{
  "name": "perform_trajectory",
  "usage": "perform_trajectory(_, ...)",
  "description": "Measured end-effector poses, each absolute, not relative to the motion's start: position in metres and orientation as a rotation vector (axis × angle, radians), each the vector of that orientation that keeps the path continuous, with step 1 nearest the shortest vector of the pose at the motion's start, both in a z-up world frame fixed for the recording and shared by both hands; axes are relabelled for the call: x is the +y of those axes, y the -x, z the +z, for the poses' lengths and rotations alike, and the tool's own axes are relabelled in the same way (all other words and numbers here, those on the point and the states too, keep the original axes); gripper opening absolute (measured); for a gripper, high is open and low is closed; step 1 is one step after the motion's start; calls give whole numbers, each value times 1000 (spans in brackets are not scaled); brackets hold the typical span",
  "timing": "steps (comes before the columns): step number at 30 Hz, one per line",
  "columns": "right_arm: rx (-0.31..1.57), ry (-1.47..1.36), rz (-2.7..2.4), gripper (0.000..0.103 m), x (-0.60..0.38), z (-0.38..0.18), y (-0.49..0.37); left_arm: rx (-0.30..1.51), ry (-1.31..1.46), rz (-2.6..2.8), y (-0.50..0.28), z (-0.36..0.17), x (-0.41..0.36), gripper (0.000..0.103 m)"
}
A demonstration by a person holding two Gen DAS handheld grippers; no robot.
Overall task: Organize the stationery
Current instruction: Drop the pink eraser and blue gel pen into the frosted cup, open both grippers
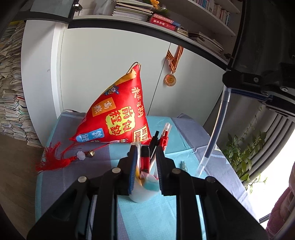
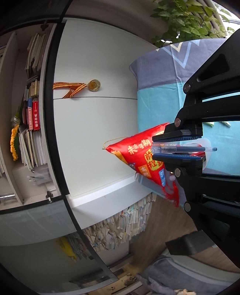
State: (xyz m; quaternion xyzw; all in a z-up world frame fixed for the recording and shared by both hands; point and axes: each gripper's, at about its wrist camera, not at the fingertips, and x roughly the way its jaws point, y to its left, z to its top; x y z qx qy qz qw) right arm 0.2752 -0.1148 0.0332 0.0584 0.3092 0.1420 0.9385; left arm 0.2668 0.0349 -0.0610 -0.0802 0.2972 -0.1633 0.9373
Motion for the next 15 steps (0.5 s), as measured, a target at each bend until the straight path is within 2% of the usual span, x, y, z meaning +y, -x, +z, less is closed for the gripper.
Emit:
perform_trajectory(11,585,-104,278,13,-95,24,-294,598,165,-289,-246,-61,57,27)
perform_trajectory(15,582,-71,252,13,-88,10,-298,595,142,-283,-237,-64,56,33)
